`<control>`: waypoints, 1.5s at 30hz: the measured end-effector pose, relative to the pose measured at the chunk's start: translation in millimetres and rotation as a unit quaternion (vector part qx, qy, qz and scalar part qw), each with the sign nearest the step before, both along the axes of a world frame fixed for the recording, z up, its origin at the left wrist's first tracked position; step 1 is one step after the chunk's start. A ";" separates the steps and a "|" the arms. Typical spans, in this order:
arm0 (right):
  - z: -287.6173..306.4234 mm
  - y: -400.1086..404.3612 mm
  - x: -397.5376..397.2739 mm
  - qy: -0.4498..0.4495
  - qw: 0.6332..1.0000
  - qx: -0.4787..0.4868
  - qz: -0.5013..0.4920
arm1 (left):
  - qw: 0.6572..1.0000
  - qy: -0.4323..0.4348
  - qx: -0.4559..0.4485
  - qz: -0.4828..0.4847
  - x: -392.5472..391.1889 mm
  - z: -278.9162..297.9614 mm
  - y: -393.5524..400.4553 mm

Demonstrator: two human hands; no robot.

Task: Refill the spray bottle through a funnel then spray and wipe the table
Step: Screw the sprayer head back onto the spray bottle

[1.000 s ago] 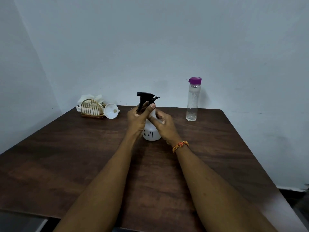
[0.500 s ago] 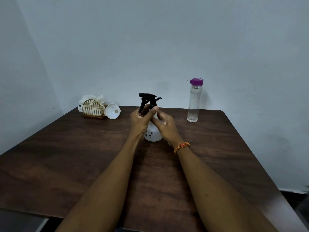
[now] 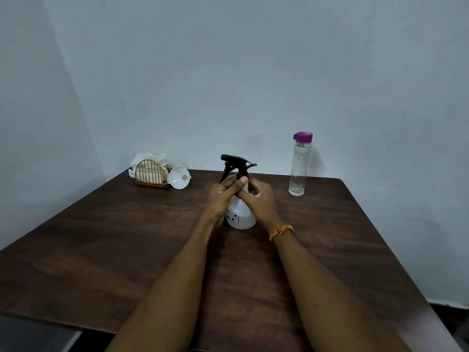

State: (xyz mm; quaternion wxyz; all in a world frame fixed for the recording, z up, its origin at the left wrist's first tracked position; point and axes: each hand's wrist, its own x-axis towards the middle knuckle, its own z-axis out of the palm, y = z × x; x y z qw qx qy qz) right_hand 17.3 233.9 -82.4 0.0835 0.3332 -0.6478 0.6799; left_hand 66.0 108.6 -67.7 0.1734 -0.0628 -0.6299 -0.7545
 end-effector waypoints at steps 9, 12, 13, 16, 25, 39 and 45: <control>1.4 8.7 35.8 -0.042 0.998 0.044 0.021 | 0.998 -0.054 -0.003 -0.043 29.9 0.5 -1.9; 7.9 16.7 53.2 0.004 0.996 0.084 -0.013 | 0.999 -0.050 0.001 -0.011 49.6 -1.2 4.6; 9.2 18.7 59.4 0.027 0.994 0.099 -0.034 | 0.999 -0.044 0.007 0.008 56.9 -2.0 6.6; 6.8 20.2 71.1 0.075 0.984 0.111 -0.120 | 0.997 -0.031 0.037 0.057 73.0 -4.5 12.5; 10.8 29.5 116.8 0.019 0.984 0.095 -0.150 | 0.990 -0.014 0.045 0.131 113.5 -2.3 55.3; 46.9 49.3 124.2 0.015 0.969 0.243 -0.041 | 0.987 0.020 0.092 0.130 116.6 20.9 79.8; 47.5 21.5 53.1 -0.031 0.992 0.114 -0.052 | 0.990 0.015 0.037 0.133 38.0 25.8 54.2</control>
